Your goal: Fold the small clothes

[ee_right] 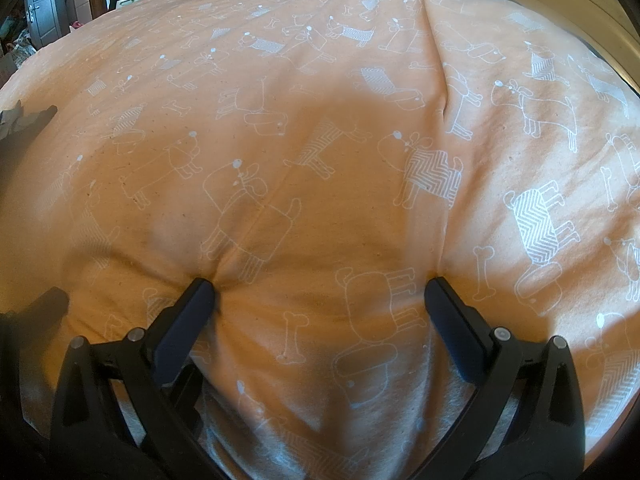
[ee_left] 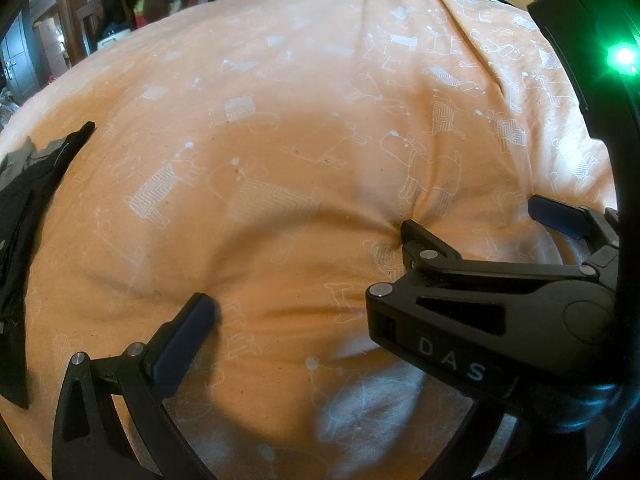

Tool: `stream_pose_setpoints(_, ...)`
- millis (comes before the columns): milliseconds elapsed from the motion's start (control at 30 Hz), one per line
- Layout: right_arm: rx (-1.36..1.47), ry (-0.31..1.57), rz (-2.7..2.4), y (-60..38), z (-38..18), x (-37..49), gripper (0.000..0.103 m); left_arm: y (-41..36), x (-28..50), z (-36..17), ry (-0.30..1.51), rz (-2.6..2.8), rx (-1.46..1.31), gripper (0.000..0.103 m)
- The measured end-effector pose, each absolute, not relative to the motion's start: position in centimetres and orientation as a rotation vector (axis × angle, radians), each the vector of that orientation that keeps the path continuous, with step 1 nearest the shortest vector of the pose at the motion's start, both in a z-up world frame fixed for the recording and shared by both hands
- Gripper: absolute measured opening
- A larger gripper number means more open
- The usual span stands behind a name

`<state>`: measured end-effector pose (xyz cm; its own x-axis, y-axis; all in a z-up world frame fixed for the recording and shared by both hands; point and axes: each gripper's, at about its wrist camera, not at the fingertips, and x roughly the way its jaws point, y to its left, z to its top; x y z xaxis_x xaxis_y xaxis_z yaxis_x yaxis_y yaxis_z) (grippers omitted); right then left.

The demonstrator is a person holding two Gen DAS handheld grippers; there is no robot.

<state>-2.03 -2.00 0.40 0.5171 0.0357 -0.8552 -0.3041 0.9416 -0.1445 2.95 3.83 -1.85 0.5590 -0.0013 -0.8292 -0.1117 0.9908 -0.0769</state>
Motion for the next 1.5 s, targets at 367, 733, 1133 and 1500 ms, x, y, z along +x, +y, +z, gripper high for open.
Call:
stream_pose_setpoints(367, -0.293, 1.01, 0.207, -2.02, 0.39, -2.04, 0.103, 3.85, 2.95, -1.84, 0.976, 0.065, -0.126, 0.103)
stream_pose_setpoints(733, -0.293, 1.01, 0.207, -2.0, 0.35, -2.04, 0.103, 3.93, 3.0, -1.82, 0.976, 0.065, -0.126, 0.103)
stream_pose_setpoints(1133, -0.299, 1.007, 0.202, -1.43, 0.12, -2.03, 0.103, 4.35, 3.34, -2.0, 0.978, 0.049, -0.129, 0.103)
stream_pose_setpoints(1500, -0.3, 1.007, 0.202, -1.33, 0.08, -2.11, 0.103, 4.49, 3.36, -1.96, 0.978, 0.048, -0.131, 0.103)
